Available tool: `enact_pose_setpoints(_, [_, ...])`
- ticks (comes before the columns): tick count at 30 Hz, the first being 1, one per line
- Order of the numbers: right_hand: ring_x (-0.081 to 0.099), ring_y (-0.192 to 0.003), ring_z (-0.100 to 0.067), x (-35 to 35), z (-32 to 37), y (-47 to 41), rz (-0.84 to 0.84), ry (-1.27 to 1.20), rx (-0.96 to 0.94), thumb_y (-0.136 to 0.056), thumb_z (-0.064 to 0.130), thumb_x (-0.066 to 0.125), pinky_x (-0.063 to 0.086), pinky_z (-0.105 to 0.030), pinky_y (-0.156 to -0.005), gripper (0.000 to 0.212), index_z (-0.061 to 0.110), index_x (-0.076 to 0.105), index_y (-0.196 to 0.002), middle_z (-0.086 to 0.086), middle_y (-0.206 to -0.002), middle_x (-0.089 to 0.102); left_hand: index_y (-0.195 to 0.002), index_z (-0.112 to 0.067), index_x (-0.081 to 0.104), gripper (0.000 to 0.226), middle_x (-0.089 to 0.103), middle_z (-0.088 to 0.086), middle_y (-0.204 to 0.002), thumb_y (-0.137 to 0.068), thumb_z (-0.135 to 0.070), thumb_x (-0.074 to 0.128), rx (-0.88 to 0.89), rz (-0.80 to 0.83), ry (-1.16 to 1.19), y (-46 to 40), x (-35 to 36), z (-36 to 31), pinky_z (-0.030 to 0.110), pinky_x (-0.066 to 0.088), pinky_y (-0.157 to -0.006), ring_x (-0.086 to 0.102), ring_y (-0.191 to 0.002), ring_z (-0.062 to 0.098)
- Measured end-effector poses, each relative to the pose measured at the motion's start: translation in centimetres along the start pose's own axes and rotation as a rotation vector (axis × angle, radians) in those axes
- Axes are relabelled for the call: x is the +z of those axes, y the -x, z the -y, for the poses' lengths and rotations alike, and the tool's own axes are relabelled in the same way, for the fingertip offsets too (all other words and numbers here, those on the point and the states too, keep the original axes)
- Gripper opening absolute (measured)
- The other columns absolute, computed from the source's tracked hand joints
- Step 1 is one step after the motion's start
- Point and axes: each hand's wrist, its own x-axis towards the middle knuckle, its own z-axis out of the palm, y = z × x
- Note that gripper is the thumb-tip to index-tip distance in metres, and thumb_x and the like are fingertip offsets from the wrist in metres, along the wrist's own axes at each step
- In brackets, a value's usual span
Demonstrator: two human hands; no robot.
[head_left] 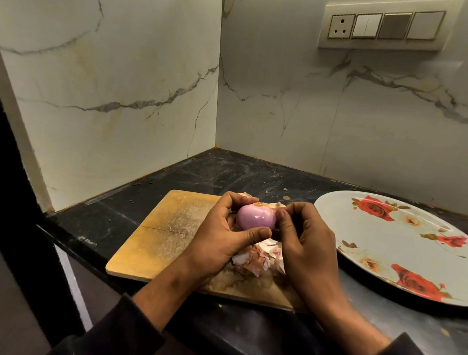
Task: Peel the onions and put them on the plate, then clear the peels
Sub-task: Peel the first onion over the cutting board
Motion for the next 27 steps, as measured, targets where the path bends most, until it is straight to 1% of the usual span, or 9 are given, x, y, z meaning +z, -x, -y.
enact_pose_setpoints(3, [0.069, -0.082, -0.015, 0.0, -0.2, -0.2, 0.003, -0.021, 0.031, -0.099, 0.018, 0.061, 0.061, -0.035, -0.069, 0.021, 0.036, 0.055, -0.091, 0.004, -0.089, 0.067, -0.12, -0.014, 0.055, 0.06, 0.062, 0.001, -0.121, -0.066, -0.014, 0.081, -0.01, 0.011, 0.009, 0.0, 0.0, 0.0, 0.035, 0.059, -0.091, 0.067, -0.111, 0.021])
enact_pose_setpoints(6, [0.069, -0.081, -0.017, 0.0, -0.7, -0.4, -0.013, -0.016, 0.077, -0.101, 0.018, 0.059, 0.061, -0.037, -0.069, 0.014, 0.029, 0.056, -0.093, -0.002, -0.09, 0.067, -0.122, -0.014, 0.056, 0.058, 0.062, 0.001, -0.123, -0.069, -0.014, 0.079, -0.034, 0.037, 0.047, 0.1, 0.0, 0.0, 0.035, 0.059, -0.09, 0.068, -0.111, 0.022])
enact_pose_setpoints(9, [0.07, -0.08, -0.016, -0.3, -1.1, -0.6, -0.032, -0.039, 0.148, -0.101, 0.017, 0.058, 0.062, -0.036, -0.071, 0.004, 0.019, 0.059, -0.099, -0.001, -0.089, 0.067, -0.123, -0.013, 0.057, 0.052, 0.062, 0.004, -0.122, -0.074, -0.012, 0.075, -0.041, 0.054, 0.107, 0.1, 0.1, -0.1, 0.031, 0.06, -0.085, 0.069, -0.109, 0.02])
enact_pose_setpoints(11, [0.071, -0.077, -0.011, -0.6, -1.2, -0.6, -0.035, -0.047, 0.167, -0.1, 0.014, 0.06, 0.062, -0.032, -0.069, 0.005, 0.019, 0.06, -0.1, 0.001, -0.088, 0.068, -0.124, -0.012, 0.056, 0.047, 0.063, 0.006, -0.12, -0.08, -0.009, 0.071, -0.044, 0.061, 0.138, 0.2, 0.1, -0.3, 0.029, 0.06, -0.083, 0.07, -0.108, 0.019])
enact_pose_setpoints(16, [0.067, -0.071, -0.009, -0.5, -1.0, -0.4, 0.042, -0.024, 0.085, -0.101, 0.007, 0.055, 0.057, -0.029, -0.065, 0.023, 0.026, 0.067, -0.102, 0.005, -0.087, 0.069, -0.129, -0.014, 0.056, 0.046, 0.063, 0.012, -0.123, -0.085, -0.016, 0.066, -0.051, 0.045, 0.19, 0.1, 0.0, -0.1, 0.034, 0.059, -0.087, 0.069, -0.11, 0.025])
enact_pose_setpoints(19, [0.066, -0.083, -0.005, -0.2, -0.5, -0.3, 0.084, -0.05, 0.063, -0.102, 0.013, 0.055, 0.056, -0.025, -0.072, 0.023, 0.033, 0.067, -0.1, 0.01, -0.091, 0.069, -0.129, -0.015, 0.056, 0.045, 0.064, 0.014, -0.124, -0.085, -0.02, 0.064, -0.068, 0.021, 0.229, 0.0, 0.0, 0.0, 0.039, 0.06, -0.089, 0.069, -0.112, 0.03])
enact_pose_setpoints(21, [0.068, -0.092, -0.008, -0.2, -0.3, -0.3, 0.063, -0.091, 0.033, -0.102, 0.024, 0.056, 0.06, -0.034, -0.078, 0.015, 0.031, 0.068, -0.107, 0.009, -0.099, 0.07, -0.128, -0.015, 0.057, 0.044, 0.064, 0.013, -0.125, -0.085, -0.023, 0.064, -0.076, 0.007, 0.231, -0.1, -0.1, 0.1, 0.043, 0.059, -0.092, 0.068, -0.113, 0.03])
enact_pose_setpoints(24, [0.07, -0.097, -0.008, -0.5, 0.2, 0.0, 0.065, -0.098, -0.033, -0.093, 0.042, 0.06, 0.062, -0.033, -0.078, 0.031, 0.025, 0.071, -0.116, 0.01, -0.106, 0.072, -0.126, -0.015, 0.057, 0.043, 0.063, 0.015, -0.127, -0.085, -0.025, 0.064, -0.087, 0.002, 0.222, -0.1, -0.1, 0.1, 0.045, 0.058, -0.093, 0.067, -0.115, 0.031])
enact_pose_setpoints(27, [0.072, -0.094, -0.003, -0.7, 0.6, 0.1, 0.082, -0.072, -0.078, -0.088, 0.034, 0.071, 0.061, -0.026, -0.077, 0.034, 0.021, 0.074, -0.119, 0.011, -0.105, 0.076, -0.127, -0.014, 0.056, 0.045, 0.063, 0.016, -0.127, -0.084, -0.024, 0.064, -0.092, 0.001, 0.24, -0.2, -0.2, 0.1, 0.043, 0.059, -0.092, 0.067, -0.114, 0.031])
